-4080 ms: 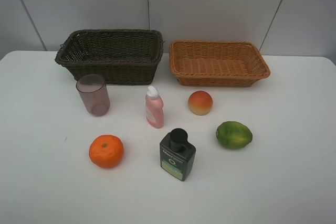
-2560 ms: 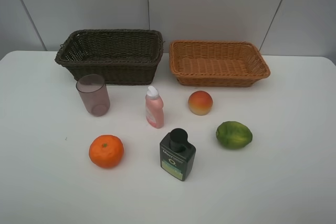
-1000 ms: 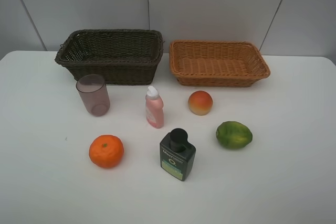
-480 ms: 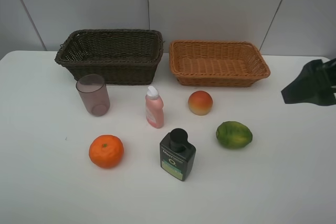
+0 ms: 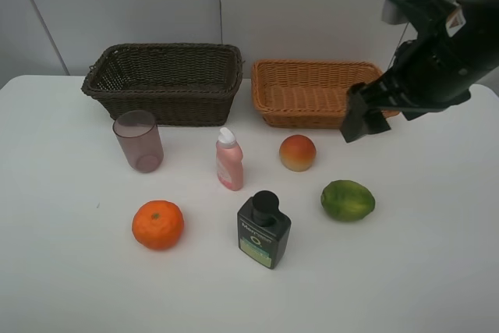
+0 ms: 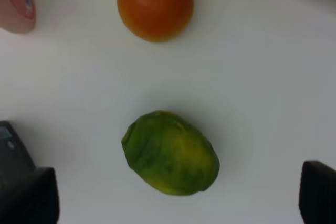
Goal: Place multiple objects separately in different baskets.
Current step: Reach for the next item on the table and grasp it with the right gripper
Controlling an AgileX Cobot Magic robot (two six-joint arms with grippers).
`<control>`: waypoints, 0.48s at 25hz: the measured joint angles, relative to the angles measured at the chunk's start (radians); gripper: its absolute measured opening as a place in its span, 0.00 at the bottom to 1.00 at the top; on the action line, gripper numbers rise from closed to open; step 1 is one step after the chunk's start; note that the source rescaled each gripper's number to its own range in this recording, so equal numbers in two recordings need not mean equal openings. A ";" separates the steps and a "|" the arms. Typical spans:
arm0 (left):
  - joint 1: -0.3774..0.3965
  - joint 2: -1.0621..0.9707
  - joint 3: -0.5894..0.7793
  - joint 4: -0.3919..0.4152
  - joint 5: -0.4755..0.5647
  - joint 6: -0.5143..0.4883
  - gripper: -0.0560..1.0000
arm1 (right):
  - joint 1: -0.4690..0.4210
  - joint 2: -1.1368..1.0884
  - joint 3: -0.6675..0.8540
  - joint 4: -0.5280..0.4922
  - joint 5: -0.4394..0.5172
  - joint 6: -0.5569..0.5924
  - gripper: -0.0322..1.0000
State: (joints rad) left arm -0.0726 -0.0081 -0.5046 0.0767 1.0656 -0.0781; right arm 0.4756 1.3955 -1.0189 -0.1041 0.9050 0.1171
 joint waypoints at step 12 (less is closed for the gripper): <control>0.000 0.000 0.000 0.000 0.000 0.001 1.00 | 0.000 0.270 -0.084 -0.002 -0.114 0.223 0.98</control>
State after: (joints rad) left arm -0.0726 -0.0081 -0.5046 0.0767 1.0656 -0.0773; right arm 0.4756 1.6659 -1.1026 -0.1063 0.7912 0.3404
